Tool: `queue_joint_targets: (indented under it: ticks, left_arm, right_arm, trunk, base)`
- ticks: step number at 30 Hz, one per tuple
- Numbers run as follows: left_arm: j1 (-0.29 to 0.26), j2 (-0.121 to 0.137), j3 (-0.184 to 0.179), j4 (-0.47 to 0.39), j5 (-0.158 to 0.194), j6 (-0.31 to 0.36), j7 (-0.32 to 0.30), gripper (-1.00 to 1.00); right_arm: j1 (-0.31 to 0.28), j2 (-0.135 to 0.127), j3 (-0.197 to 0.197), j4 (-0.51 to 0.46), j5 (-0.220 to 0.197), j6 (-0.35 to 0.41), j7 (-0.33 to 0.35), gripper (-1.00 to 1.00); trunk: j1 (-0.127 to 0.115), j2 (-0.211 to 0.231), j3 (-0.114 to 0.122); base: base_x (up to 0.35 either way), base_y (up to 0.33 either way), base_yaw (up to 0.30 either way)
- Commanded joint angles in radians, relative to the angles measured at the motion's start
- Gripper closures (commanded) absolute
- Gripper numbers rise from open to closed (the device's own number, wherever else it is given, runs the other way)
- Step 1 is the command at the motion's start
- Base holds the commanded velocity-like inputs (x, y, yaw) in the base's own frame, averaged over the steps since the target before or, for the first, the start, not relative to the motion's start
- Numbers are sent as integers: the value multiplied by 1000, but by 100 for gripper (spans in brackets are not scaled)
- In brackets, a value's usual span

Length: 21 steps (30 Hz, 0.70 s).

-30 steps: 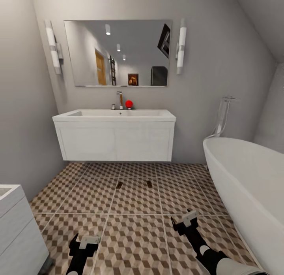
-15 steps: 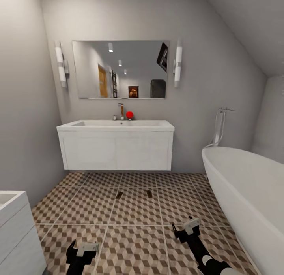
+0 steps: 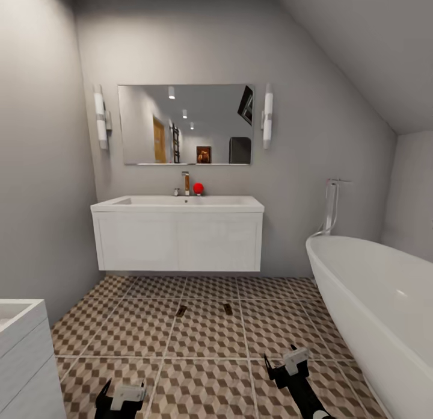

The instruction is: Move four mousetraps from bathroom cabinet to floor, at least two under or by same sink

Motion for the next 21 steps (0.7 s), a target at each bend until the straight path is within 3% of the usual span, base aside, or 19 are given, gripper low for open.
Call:
queue_joint_targets:
  ticks: [1,21]
  left_arm:
    - [1,0,-9,4,-3,-5,9,-100]
    - [23,-8,-9,5,-1,1,11,-100]
  right_arm:
    - [1,0,2,0,10,-1,-10,-100]
    - [9,10,2,2,7,4,-9,-100]
  trunk:
    - [0,-1,0]
    - [0,-1,10]
  base:
    - [0,0,0]
    - [0,0,0]
